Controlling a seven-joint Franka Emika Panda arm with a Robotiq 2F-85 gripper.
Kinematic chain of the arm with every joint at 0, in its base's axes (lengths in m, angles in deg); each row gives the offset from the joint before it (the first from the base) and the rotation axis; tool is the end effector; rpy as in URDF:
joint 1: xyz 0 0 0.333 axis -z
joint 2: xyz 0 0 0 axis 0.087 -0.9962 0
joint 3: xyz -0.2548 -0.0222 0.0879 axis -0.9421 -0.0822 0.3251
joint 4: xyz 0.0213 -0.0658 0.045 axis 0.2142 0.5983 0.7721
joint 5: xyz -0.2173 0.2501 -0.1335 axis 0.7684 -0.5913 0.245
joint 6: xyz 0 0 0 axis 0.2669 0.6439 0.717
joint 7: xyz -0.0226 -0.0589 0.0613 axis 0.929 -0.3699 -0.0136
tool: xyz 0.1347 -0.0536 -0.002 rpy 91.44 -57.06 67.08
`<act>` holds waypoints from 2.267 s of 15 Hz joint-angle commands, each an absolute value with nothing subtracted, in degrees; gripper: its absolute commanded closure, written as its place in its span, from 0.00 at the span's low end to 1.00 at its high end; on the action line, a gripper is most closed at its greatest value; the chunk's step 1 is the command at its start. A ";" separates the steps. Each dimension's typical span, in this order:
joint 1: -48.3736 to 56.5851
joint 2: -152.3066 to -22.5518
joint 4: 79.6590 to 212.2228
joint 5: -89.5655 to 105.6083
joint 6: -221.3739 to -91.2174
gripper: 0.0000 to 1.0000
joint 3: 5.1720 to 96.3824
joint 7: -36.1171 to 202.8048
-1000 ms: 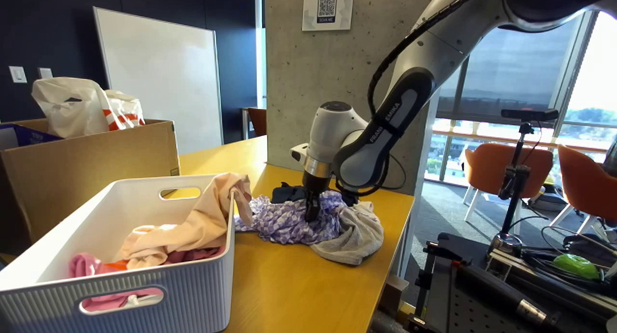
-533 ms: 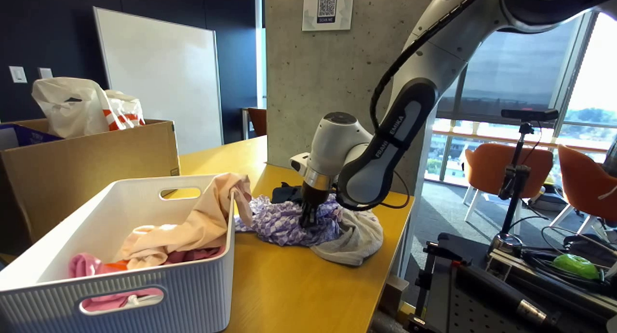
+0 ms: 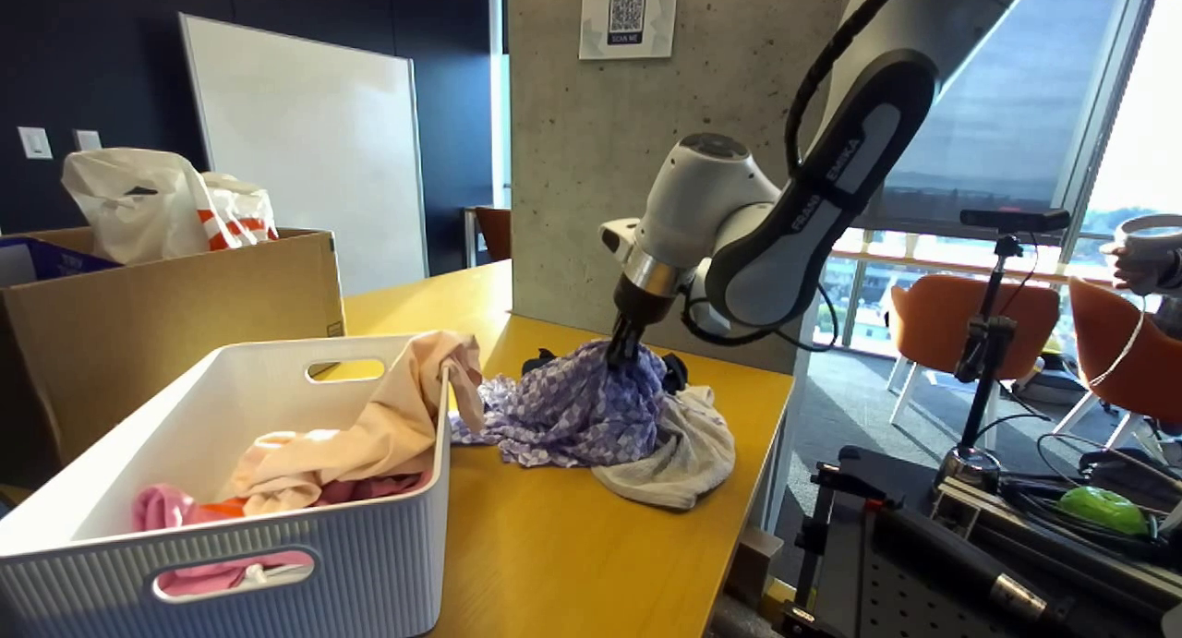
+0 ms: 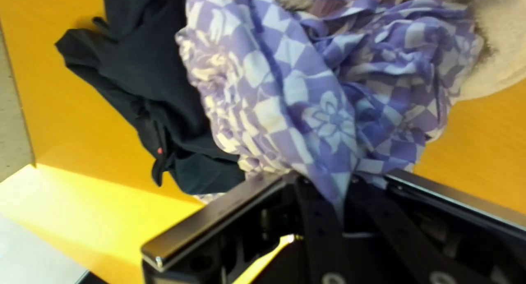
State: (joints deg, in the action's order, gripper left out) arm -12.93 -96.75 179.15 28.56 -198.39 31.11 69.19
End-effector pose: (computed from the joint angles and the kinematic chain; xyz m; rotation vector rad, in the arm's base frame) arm 0.5701 -0.0281 0.1939 2.6507 0.7486 0.5540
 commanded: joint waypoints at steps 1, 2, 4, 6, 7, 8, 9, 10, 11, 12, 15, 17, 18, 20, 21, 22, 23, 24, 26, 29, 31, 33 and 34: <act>-3.09 -86.03 182.80 27.93 -197.53 0.99 39.95 63.46; -0.70 -83.82 183.83 27.05 -198.24 0.99 43.22 61.84; 2.80 -78.39 187.18 22.70 -198.06 0.99 51.18 56.46; 4.30 -75.60 188.98 13.69 -196.16 0.99 59.85 50.63; 5.00 -74.91 188.78 9.22 -194.86 0.99 64.02 47.80; 4.06 -74.29 187.58 6.08 -192.55 0.99 65.66 45.62; 3.43 -74.08 185.97 4.25 -190.76 0.99 66.55 44.19; 3.10 -73.65 184.97 3.97 -190.21 0.99 66.85 43.37; 3.24 -72.58 184.28 3.18 -190.29 0.99 67.20 42.25; 3.47 -71.78 183.58 0.81 -190.04 0.99 67.84 39.98; 4.14 -72.78 178.73 -2.43 -188.61 0.99 66.69 35.19; 4.71 -74.97 174.70 -4.07 -187.50 0.99 66.47 31.43; 4.96 -76.48 172.42 -3.65 -186.95 0.99 66.41 30.48; 5.38 -79.43 168.22 -2.43 -186.11 0.99 66.71 28.75; 5.49 -80.76 166.10 -2.88 -185.29 0.99 67.06 27.56; 5.37 -82.48 163.81 -2.54 -184.82 0.99 67.23 27.13; 5.31 -84.19 161.75 -2.01 -184.35 0.99 67.26 26.64; 4.93 -86.26 159.31 -0.62 -183.68 0.99 66.90 27.08; 3.81 -88.72 155.79 1.61 -182.34 0.99 66.44 27.80; 0.91 -84.47 157.16 7.80 -182.03 0.99 65.84 32.26; -1.10 -79.91 158.97 12.18 -182.38 0.99 65.18 36.18; -2.43 -76.68 158.43 16.31 -181.70 0.99 64.61 40.06; -2.67 -75.23 157.87 17.52 -181.11 0.99 64.79 41.53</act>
State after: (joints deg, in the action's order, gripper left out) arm -0.90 -81.48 157.38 12.93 -184.06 66.33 36.58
